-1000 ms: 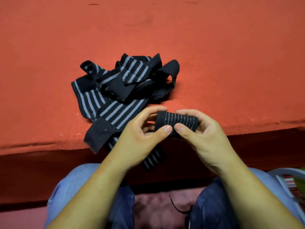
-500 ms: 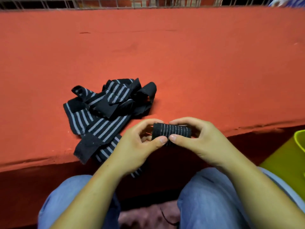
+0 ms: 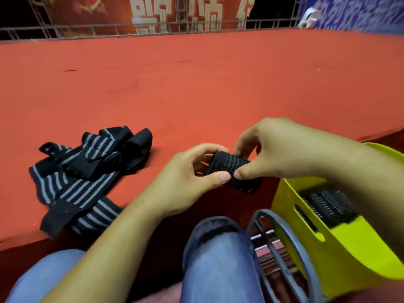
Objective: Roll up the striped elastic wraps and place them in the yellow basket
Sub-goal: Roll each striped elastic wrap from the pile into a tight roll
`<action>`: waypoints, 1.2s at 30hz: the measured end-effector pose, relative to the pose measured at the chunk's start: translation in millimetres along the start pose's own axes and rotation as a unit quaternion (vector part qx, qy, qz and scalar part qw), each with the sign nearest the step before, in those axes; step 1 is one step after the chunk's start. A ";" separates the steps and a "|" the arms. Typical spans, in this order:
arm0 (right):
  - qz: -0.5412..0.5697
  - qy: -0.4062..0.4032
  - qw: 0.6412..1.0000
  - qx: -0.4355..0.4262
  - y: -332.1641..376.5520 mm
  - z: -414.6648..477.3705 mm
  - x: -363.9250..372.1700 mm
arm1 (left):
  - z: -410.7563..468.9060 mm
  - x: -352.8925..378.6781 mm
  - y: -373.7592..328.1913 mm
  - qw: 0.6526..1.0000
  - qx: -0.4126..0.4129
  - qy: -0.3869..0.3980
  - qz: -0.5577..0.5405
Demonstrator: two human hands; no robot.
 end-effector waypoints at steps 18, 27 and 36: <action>0.176 0.011 0.971 0.164 -194.3 -106.9 -18.1 | 71.8 178.8 -45.8 0.998 0.000 0.069 0.003; -0.040 0.087 0.920 0.379 -336.8 -148.4 15.6 | 62.8 188.2 -25.8 0.967 0.084 0.037 0.238; -0.229 0.187 0.865 0.406 -368.9 -144.0 52.8 | 68.1 196.0 -13.2 0.969 0.116 0.034 0.214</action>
Point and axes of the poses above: each hand's wrist, its own z-axis towards the middle knuckle, its own x-axis out of the palm, y = z × x, the point moved 10 cm from there along z, towards the middle knuckle, and after that the axes turned 3 degrees about -x, right-handed, at the moved point
